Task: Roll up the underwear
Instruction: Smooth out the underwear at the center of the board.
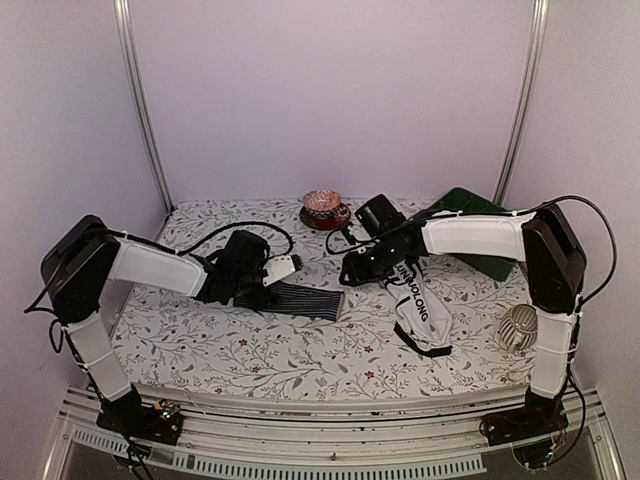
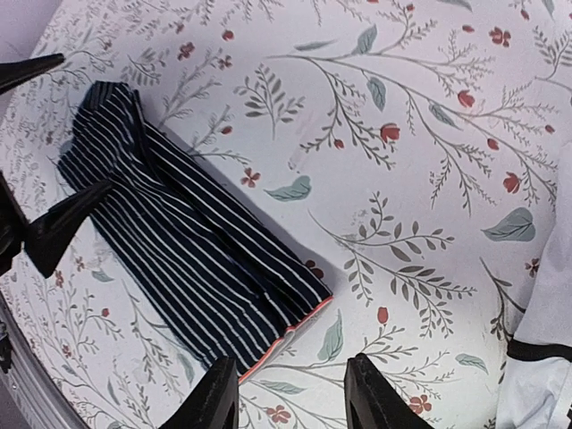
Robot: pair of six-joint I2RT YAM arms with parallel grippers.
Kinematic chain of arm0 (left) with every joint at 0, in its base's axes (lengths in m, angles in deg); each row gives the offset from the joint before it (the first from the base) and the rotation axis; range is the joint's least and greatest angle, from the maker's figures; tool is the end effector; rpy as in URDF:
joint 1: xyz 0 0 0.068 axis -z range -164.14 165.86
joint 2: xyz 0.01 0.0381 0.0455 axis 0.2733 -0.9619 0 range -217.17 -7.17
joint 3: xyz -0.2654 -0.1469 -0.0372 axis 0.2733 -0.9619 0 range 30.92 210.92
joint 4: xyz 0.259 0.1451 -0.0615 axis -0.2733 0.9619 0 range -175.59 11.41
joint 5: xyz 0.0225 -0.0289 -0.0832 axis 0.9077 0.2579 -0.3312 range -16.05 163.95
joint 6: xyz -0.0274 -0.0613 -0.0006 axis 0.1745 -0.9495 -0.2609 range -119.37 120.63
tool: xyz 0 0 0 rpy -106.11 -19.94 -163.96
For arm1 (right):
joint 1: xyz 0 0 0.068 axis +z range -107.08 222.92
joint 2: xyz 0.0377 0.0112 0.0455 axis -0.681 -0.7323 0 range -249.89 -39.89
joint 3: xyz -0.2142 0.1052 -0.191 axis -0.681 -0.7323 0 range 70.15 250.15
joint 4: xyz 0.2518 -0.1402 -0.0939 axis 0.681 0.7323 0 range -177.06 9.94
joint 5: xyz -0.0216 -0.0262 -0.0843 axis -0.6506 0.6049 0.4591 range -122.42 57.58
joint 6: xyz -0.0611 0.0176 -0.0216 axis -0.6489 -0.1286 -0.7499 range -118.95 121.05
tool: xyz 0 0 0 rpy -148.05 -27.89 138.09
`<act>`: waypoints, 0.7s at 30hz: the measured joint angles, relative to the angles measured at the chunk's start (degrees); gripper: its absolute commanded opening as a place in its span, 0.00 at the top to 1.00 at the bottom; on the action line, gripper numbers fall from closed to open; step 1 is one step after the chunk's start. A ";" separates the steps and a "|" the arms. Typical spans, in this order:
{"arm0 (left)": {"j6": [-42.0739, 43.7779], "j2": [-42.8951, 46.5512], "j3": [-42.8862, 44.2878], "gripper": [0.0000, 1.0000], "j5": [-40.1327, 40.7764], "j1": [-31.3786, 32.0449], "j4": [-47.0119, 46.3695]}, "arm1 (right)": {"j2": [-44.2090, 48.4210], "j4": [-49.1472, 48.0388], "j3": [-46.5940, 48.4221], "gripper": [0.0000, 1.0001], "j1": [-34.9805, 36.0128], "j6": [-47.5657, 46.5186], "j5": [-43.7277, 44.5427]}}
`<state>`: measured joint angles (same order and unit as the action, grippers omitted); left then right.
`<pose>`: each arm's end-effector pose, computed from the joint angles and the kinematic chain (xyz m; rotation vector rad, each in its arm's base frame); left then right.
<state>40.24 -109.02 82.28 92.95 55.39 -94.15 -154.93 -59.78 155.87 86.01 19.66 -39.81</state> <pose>0.3228 -0.2437 0.1368 1.3197 1.8635 0.3818 0.3585 0.3448 0.1879 -0.6124 2.5802 0.5547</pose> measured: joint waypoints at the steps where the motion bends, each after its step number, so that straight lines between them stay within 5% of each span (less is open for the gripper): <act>1: -0.39 0.02 0.76 0.01 -0.07 -0.28 0.87 | 1.31 -0.66 -0.59 0.59 0.07 0.07 -0.13; 9: -3.06 2.69 4.76 0.07 -1.46 -4.50 3.82 | 6.40 -7.85 -4.94 0.71 2.64 1.03 -5.99; 15: -2.78 2.62 4.81 0.24 -2.05 -6.12 3.72 | 3.17 -11.85 -5.20 0.75 4.22 1.88 -11.65; 21: -1.79 -1.77 4.81 0.26 -2.01 -8.02 3.26 | -3.23 -12.79 -4.98 0.76 4.00 2.64 -13.57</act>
<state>38.45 -110.79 87.09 90.94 47.37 -90.89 -158.17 -72.56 150.88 90.01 22.31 -53.39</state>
